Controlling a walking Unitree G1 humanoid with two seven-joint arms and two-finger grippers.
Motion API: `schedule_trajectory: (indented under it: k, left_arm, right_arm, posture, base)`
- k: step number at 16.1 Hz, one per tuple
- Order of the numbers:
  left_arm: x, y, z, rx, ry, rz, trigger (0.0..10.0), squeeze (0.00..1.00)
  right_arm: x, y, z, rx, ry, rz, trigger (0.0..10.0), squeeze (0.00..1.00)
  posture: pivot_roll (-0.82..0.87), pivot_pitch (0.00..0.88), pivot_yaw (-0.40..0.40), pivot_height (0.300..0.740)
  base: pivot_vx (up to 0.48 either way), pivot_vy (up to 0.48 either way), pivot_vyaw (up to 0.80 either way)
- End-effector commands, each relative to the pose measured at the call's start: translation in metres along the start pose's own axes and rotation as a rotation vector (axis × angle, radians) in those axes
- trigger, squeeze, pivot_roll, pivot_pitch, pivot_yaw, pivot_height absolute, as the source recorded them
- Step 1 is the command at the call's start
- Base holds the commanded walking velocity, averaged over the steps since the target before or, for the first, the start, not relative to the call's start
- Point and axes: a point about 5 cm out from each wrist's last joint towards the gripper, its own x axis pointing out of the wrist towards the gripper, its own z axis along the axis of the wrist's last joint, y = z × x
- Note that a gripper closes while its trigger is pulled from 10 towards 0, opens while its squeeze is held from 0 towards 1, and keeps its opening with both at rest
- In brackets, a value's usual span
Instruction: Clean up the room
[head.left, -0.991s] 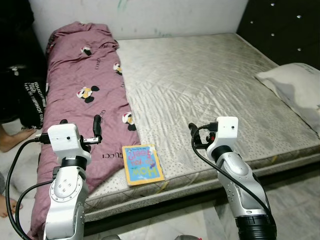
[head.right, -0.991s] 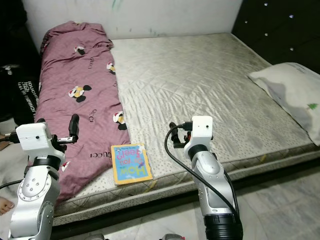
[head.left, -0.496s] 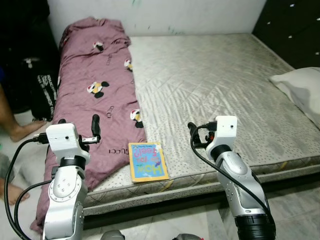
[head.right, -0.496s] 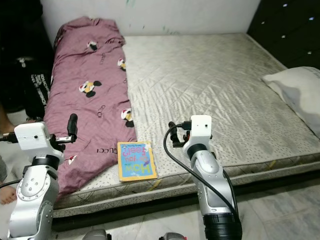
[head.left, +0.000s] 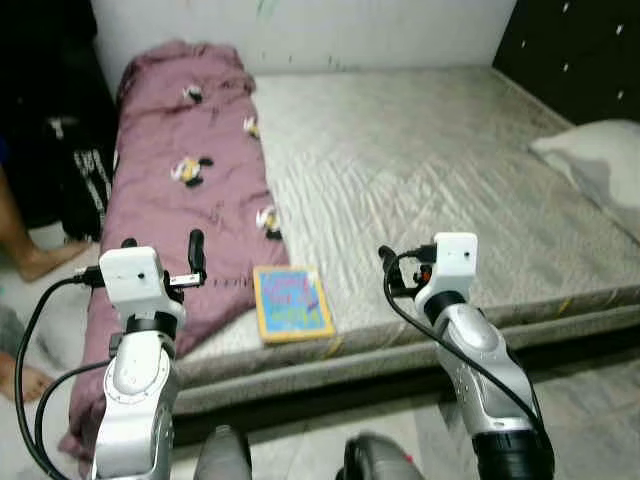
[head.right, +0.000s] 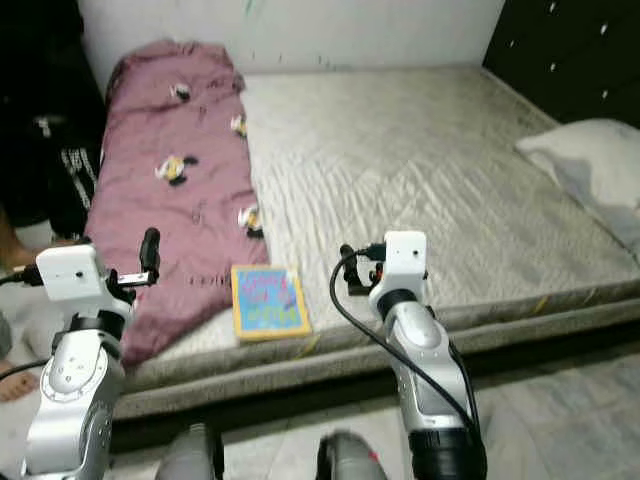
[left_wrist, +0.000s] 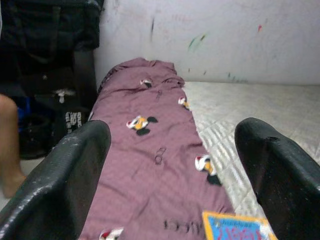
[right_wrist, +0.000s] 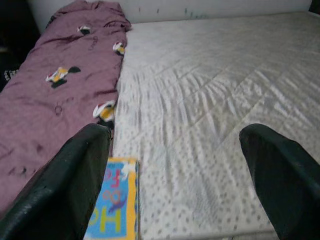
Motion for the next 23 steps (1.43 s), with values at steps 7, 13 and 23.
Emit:
schedule_trajectory:
  k: [7, 13, 23]
  left_arm:
    - [-0.0009, 0.0007, 0.0037, -0.004, -0.017, -0.024, 10.0, 0.00]
    - [-0.0014, -0.0006, 0.0046, -0.007, -0.027, -0.040, 10.0, 0.00]
    - [-0.0006, 0.0009, 0.0042, -0.002, -0.024, -0.042, 10.0, 0.00]
  right_arm:
    - [0.0000, -0.0002, 0.0024, -0.008, -0.007, 0.007, 10.0, 0.00]
    - [-0.0008, 0.0039, 0.0040, -0.039, -0.021, 0.051, 10.0, 0.00]
    - [-0.0012, 0.0034, 0.0037, -0.034, -0.016, 0.052, 10.0, 0.00]
  posture:
    - [-0.03, 0.000, -0.037, 0.642]
    - [-0.03, 0.000, -0.040, 0.642]
    - [-0.04, 0.000, -0.038, 0.642]
  base:
    - [0.000, 0.000, 0.00]
    - [0.247, 0.000, 0.00]
    - [0.364, 0.000, 0.15]
